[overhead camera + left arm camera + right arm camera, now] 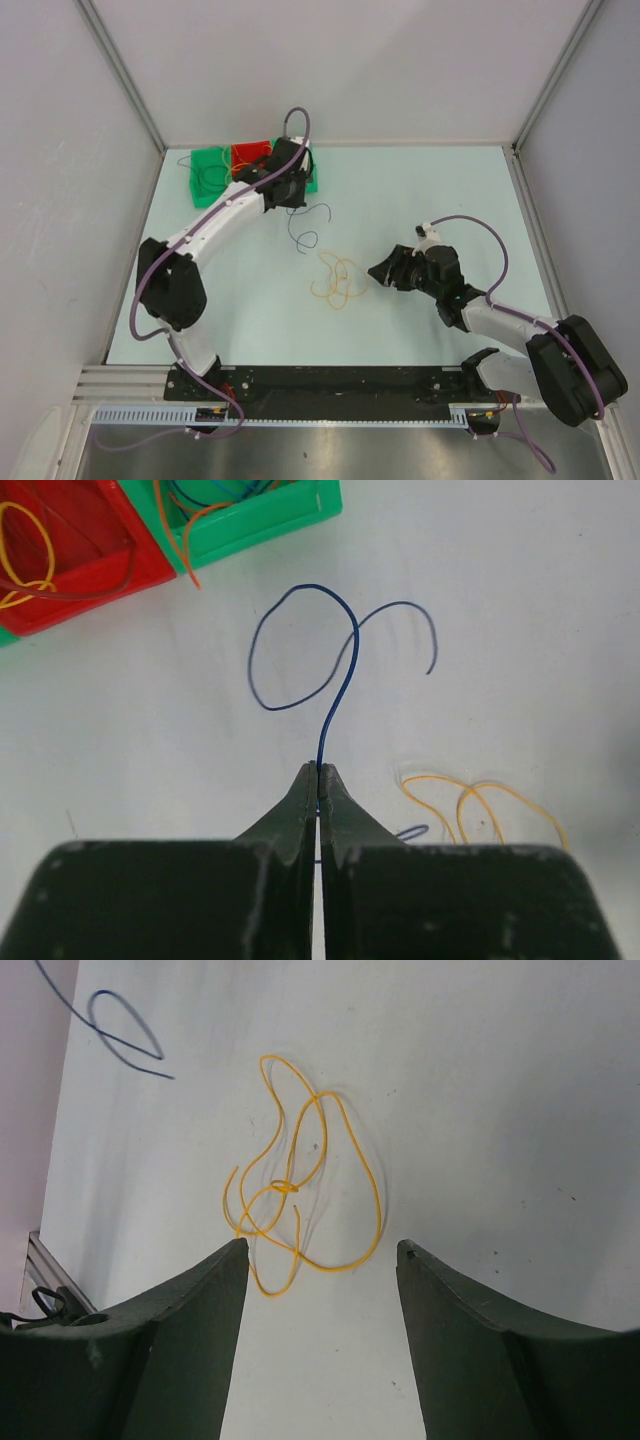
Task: Untangle the cables
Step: Pick up the cable at the center of the board, then place the cable in the bin.
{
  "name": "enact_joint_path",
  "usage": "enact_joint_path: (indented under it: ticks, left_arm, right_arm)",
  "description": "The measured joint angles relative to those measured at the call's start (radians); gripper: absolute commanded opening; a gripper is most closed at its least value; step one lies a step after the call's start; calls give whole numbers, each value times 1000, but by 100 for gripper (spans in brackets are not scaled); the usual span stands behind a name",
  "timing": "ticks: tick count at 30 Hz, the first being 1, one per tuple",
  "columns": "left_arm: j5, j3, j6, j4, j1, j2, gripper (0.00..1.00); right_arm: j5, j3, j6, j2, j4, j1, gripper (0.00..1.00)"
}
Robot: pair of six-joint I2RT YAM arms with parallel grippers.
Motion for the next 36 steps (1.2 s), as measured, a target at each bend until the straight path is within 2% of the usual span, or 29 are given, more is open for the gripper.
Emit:
enact_joint_path:
  ticks: [5,11,20,28,36]
  left_arm:
    - [-33,14,19,-48,14,-74,0]
    - [-201,12,65,-54,44,-185,0]
    - [-252,34,93,-16,277,-278,0]
    - [-226,60,123,79,388,-275,0]
    - [-225,126,129,162,450,-176,0]
  right_arm:
    - [0,-6,0,-1,2,0,66]
    - [0,-8,0,-6,3,0,66]
    - [0,-10,0,-7,10,0,66]
    - [-1,-10,0,-7,15,-2,66]
    - [-18,-10,0,-7,23,-8,66]
